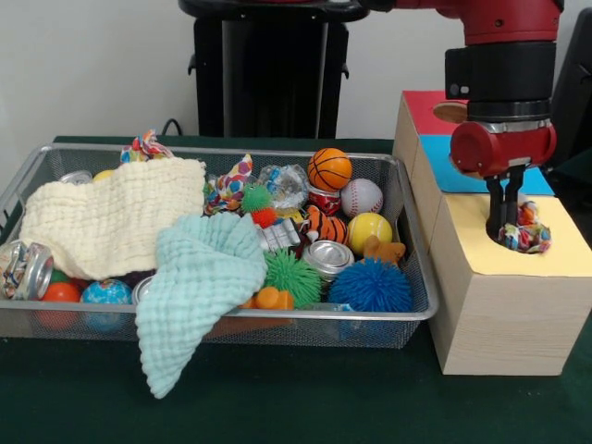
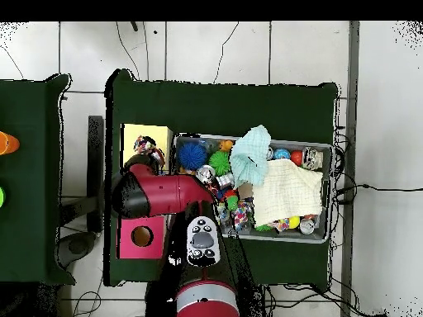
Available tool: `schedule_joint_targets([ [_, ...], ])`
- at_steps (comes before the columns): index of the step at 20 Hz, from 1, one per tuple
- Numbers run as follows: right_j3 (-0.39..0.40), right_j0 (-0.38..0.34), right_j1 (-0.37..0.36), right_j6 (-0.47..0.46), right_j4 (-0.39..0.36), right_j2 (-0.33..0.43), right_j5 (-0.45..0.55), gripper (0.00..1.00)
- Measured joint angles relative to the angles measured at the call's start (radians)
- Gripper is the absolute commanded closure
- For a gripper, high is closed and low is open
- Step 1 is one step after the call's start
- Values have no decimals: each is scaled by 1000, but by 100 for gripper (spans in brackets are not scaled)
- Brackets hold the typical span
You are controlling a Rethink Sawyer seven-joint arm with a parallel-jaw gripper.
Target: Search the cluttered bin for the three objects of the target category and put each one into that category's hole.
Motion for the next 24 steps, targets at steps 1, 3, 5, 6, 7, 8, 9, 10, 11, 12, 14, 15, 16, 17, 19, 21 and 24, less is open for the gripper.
schedule_joint_targets([
  [1, 0, 1, 2, 0, 4, -2, 0, 100],
  [3, -1, 2, 5, 0, 9, -5, 0, 100],
  [5, -2, 3, 10, 0, 15, -8, 0, 100],
  [6, -3, 3, 12, 0, 16, -8, 0, 100],
  [7, -8, 3, 18, 0, 17, -8, 0, 100],
  [8, -10, 3, 20, 0, 17, -8, 0, 100],
  [9, -12, 3, 22, 0, 17, -8, 0, 100],
  [10, -16, 3, 27, 0, 17, -8, 0, 100],
  [11, -17, 3, 28, 0, 17, -8, 0, 100],
  [12, -19, 3, 31, 0, 17, -8, 0, 100],
  [14, -23, 3, 36, 0, 17, -8, 0, 100],
  [15, -29, 3, 42, 0, 17, -8, 0, 100],
  [16, -31, 3, 45, 0, 17, -8, 0, 100],
  [17, -39, 3, 53, 0, 17, -8, 0, 100],
  [19, -43, 3, 59, 0, 17, -8, 0, 100],
  [21, -51, 4, 68, 0, 18, -8, 0, 100],
  [24, -57, 4, 74, 0, 18, -8, 0, 100],
])
